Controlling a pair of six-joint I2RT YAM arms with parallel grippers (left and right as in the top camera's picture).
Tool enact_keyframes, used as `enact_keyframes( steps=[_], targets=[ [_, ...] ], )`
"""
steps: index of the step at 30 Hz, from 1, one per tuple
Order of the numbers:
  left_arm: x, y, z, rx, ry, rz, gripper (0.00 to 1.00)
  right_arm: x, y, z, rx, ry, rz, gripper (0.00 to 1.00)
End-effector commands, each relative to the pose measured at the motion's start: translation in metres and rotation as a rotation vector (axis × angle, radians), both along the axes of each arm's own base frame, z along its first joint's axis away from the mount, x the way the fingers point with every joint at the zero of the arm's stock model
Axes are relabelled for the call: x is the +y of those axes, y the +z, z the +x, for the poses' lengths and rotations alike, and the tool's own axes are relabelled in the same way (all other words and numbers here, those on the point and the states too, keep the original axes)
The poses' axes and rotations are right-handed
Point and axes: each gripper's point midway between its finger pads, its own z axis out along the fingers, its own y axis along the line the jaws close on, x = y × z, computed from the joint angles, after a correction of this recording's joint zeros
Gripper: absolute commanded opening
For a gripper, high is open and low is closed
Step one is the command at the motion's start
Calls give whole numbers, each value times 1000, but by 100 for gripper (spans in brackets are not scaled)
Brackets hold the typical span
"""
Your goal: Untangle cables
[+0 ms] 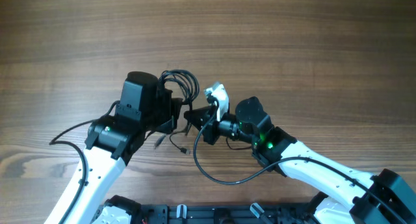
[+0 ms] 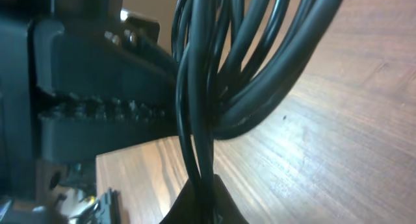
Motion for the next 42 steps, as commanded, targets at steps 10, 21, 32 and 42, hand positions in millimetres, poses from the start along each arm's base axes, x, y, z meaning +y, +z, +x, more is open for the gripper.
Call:
enact_keyframes(
  steps=[10, 21, 32, 42],
  targets=[
    [32, 2, 16, -294, -409, 571, 4, -33, 57, -42, 263, 261, 197, 5],
    [-43, 28, 7, -575, -719, 632, 4, -34, 67, -26, 226, 191, 231, 4],
    [-78, 34, -17, -780, -1086, 631, 4, -70, 53, 14, 273, 28, 211, 5],
    [-32, 62, -4, -803, -923, 683, 4, -89, 14, 8, 353, 15, 93, 51]
  ],
)
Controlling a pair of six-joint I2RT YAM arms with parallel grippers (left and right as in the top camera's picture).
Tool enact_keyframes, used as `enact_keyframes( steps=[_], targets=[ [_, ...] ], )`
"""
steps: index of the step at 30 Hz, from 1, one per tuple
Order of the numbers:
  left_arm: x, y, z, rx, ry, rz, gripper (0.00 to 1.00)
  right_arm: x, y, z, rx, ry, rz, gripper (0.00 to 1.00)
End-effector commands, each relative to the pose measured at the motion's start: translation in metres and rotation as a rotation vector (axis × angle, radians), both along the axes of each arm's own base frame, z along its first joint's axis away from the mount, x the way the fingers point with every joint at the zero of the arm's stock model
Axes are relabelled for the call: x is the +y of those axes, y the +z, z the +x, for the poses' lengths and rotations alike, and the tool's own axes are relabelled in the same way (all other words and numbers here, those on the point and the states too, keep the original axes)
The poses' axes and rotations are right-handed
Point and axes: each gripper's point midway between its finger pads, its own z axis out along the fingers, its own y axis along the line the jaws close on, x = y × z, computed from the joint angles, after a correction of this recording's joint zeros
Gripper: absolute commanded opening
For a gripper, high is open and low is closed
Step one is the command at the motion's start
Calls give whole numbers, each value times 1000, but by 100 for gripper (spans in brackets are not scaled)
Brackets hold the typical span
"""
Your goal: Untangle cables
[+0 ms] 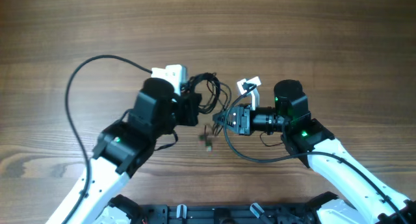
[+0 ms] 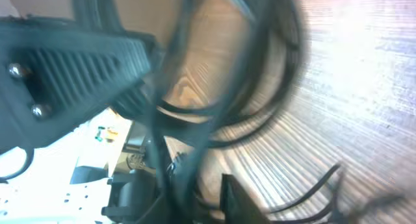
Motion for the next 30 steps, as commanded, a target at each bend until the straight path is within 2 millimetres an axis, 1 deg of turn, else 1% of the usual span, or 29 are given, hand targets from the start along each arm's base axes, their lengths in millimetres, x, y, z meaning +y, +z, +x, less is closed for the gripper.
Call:
enact_keyframes(
  steps=[1, 2, 3, 4, 6, 7, 8, 9, 12, 15, 19, 22, 25, 27, 29, 30],
  targets=[
    [23, 20, -1, -49, 35, -17, 4, -17, 5, 15, -56, -42, 3, 64],
    [30, 19, -2, -40, 53, -14, 4, -24, 7, 19, -52, -55, 13, 77],
    [34, 17, -4, -23, 55, -16, 4, -34, 8, 26, -49, -79, 22, 95],
    [34, 15, -9, -14, 13, -7, 4, -42, 10, 31, -51, -96, 33, 100],
    [24, 9, -21, 5, -112, -6, 4, -54, 16, 40, -71, -125, 49, 100],
    [15, 8, -31, 9, -204, -16, 4, -57, 19, 44, -91, -136, 54, 100],
    [1, 7, -43, 9, -340, -41, 4, -55, 28, 43, -196, -97, 65, 100],
    [-6, 6, -49, 11, -407, -60, 4, -52, 35, 39, -260, -51, 81, 100],
    [-17, -1, -54, 41, -495, -89, 4, -46, 49, 27, -341, 40, 132, 100],
    [-23, -9, -56, 88, -528, -118, 4, -45, 52, 22, -362, 73, 146, 100],
    [-30, -10, -55, 103, -559, -150, 4, -43, 51, 20, -348, 83, 148, 89],
    [-31, -11, -55, 108, -563, -152, 4, -33, 46, 14, -348, 118, 144, 83],
    [-31, -12, -56, 111, -564, -152, 9, -21, 39, 8, -353, 151, 133, 77],
    [-32, -12, -58, 117, -570, -151, 10, -14, 34, 6, -343, 155, 122, 65],
    [-35, -12, -61, 118, -584, -150, 12, -8, 29, 6, -333, 151, 107, 33],
    [-36, -12, -62, 118, -586, -150, 15, -7, 27, 7, -328, 148, 103, 20]
  ],
)
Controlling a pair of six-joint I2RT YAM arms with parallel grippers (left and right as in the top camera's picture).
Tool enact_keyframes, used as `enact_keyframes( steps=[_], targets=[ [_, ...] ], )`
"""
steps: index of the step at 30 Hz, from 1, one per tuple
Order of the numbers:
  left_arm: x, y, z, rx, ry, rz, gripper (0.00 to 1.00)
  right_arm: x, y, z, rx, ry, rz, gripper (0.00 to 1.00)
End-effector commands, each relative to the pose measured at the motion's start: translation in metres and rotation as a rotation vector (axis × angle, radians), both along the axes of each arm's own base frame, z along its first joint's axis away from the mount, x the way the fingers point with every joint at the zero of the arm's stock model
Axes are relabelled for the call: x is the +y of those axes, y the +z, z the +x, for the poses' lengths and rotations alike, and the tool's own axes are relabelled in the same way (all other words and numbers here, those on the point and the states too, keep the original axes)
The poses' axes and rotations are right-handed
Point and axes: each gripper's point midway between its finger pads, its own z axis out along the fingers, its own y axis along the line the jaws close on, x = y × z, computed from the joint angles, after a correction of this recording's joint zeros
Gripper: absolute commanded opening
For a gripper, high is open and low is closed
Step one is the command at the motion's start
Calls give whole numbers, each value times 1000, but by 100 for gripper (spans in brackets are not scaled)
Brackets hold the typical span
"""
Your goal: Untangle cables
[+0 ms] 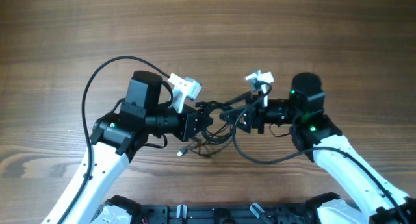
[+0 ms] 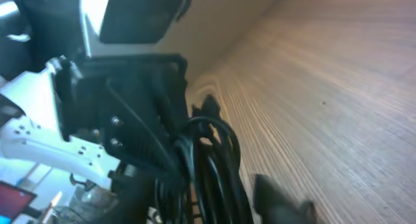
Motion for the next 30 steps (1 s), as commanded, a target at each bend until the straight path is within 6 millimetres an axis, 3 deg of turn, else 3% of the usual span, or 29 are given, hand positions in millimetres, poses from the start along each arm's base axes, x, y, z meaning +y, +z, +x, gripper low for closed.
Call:
enact_keyframes(
  steps=[1, 7, 13, 15, 17, 18, 22, 26, 27, 30],
  targets=[
    [-7, 5, -6, -15, -50, -23, 21, 5, -10, 6, -1, -23, -26, 7],
    [0, -3, 4, 55, 71, 19, 50, 5, -12, 14, 94, -76, -23, 4],
    [25, -21, 29, 191, 398, 109, 54, 6, -3, 18, 108, -95, 5, 4],
    [26, -21, 30, 213, 421, 100, 45, 5, -3, 20, 108, -107, 3, 4],
    [26, -21, 30, 227, 433, 94, 9, 4, -5, 23, 135, -131, 2, 4],
    [26, -21, 30, 227, 433, 95, 4, 4, -5, 25, 148, -140, 2, 4],
    [24, -20, 29, 226, 427, 91, 4, 3, -6, 27, 179, -162, 3, 4],
    [4, -10, 26, 167, 360, 60, 4, 3, -6, 27, 179, -162, 3, 5],
    [-2, -8, 25, 130, 326, 59, 4, 3, -6, 27, 179, -162, 3, 15],
    [3, -9, 30, 82, 335, 89, 4, 2, -6, 28, 177, -165, 3, 73]
  ],
)
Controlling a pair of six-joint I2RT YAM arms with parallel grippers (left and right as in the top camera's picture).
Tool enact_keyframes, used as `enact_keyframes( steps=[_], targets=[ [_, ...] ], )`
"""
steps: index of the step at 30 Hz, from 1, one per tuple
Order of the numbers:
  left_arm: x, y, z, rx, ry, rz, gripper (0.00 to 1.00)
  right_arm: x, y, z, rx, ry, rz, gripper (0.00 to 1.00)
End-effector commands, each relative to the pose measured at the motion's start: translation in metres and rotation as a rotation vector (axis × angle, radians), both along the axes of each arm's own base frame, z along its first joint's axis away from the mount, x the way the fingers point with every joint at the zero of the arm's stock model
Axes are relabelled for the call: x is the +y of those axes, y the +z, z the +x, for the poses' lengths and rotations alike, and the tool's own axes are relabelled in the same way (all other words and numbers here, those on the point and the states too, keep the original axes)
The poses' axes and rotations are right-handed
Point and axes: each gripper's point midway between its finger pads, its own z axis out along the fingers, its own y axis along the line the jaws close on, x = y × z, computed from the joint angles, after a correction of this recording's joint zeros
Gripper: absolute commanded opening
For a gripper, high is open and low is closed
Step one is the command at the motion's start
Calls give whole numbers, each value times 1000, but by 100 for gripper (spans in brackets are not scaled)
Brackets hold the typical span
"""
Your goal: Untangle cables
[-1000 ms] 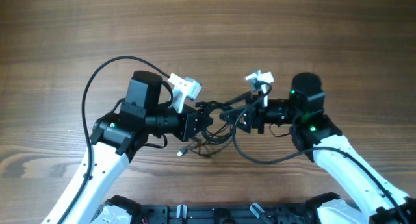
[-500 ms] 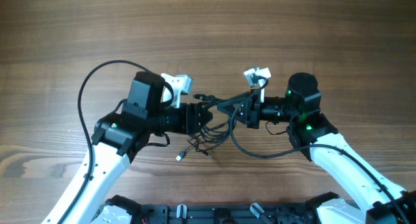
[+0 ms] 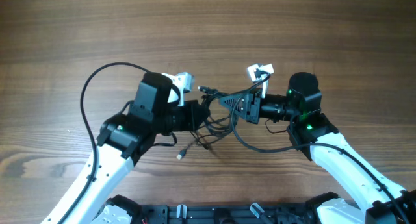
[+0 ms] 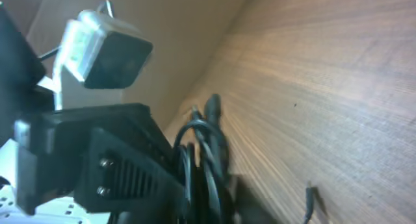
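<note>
A tangle of thin black cables (image 3: 213, 119) hangs between my two grippers just above the wooden table (image 3: 208, 29). My left gripper (image 3: 200, 113) comes in from the left and is shut on the left side of the bundle. From the right, my right gripper (image 3: 225, 102) is shut on strands of the same bundle. One loose plug end (image 3: 181, 156) trails on the table below. The right wrist view shows the cables (image 4: 203, 152) running up from my right gripper (image 4: 214, 214), with a left finger (image 4: 117, 175) close behind them.
Each arm's own black wire loops out beside it, one on the left (image 3: 88, 97) and one below the right wrist (image 3: 260, 146). A white wrist camera (image 3: 181, 80) sits on the left arm. Another white wrist camera (image 3: 260, 71) sits on the right arm. A dark rail (image 3: 195, 214) runs along the near edge.
Both grippers still hold the bundle. My right gripper now sits a little further left and further back on the table. The left wrist stands slightly further right, so the grippers are closer together.
First both grippers were tight together on the bundle at mid-table, loops sticking out behind. Then they stood apart with the tangle between them and a plug hanging below. Then strands stretched between them, nearer the front. Now they hold it closer together again.
</note>
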Motion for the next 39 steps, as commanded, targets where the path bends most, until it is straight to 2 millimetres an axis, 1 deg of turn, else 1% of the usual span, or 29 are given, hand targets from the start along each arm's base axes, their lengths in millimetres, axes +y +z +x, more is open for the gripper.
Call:
enact_keyframes(
  steps=[1, 2, 3, 5, 8, 11, 13, 15, 16, 17, 19, 21, 23, 24, 25, 26, 27, 28, 30, 32, 34, 36, 38, 39],
  targets=[
    [7, 1, 9, -57, 16, 47, 4, 0, 0, 0, 6, 6, 2, 87],
    [15, 1, 13, -62, 48, 62, 4, -2, -2, 2, 13, -4, 0, 100],
    [25, 2, 18, -71, 89, 73, 4, -8, -5, 6, 31, -24, -6, 100],
    [49, 12, 30, -84, 203, 62, 4, -15, -10, 9, 65, -45, -17, 100],
    [76, 25, 40, -122, 312, 59, 4, -14, -16, 6, 103, -40, -28, 100],
    [89, 30, 45, -139, 357, 53, 4, -9, -20, 0, 123, -25, -41, 100],
    [90, 30, 45, -138, 360, 54, 4, -5, -20, -2, 120, -15, -42, 99],
    [90, 30, 45, -138, 360, 53, 4, 0, -21, -6, 118, -7, -48, 92],
    [90, 30, 45, -138, 361, 53, 4, 3, -23, -6, 113, -11, -58, 85],
    [90, 30, 45, -138, 361, 53, 4, 6, -25, -5, 99, -28, -75, 70],
    [90, 30, 45, -138, 361, 54, 4, 11, -27, -5, 93, -44, -89, 47],
    [90, 30, 45, -140, 361, 53, 4, 18, -28, -12, 94, -20, -93, 37],
    [91, 31, 47, -135, 379, 44, 4, 27, -28, -21, 100, 10, -93, 38],
    [94, 31, 49, -120, 417, 38, 4, 30, -28, -24, 99, 24, -95, 41],
    [98, 30, 51, -102, 468, 33, 4, 35, -30, -29, 99, 32, -104, 51],
    [104, 29, 54, -87, 528, 32, 4, 40, -32, -32, 96, 31, -115, 55],
    [108, 29, 55, -79, 561, 31, 4, 42, -34, -32, 93, 20, -127, 63],
    [110, 28, 56, -72, 588, 28, 4, 45, -36, -30, 84, -6, -144, 67],
    [111, 29, 57, -68, 600, 20, 4, 47, -42, -22, 59, -83, -183, 70],
    [111, 29, 57, -68, 600, 21, 4, 49, -43, -19, 41, -122, -200, 68],
    [111, 29, 57, -68, 599, 21, 4, 50, -38, -15, 16, -142, -187, 60],
    [111, 28, 56, -63, 599, 24, 4, 46, -30, -3, -21, -187, -167, 56],
    [111, 28, 56, -68, 591, 31, 4, 40, -20, 9, -52, -227, -137, 48],
    [111, 28, 56, -68, 590, 31, 4, 36, -17, 14, -50, -244, -126, 47]
  ],
)
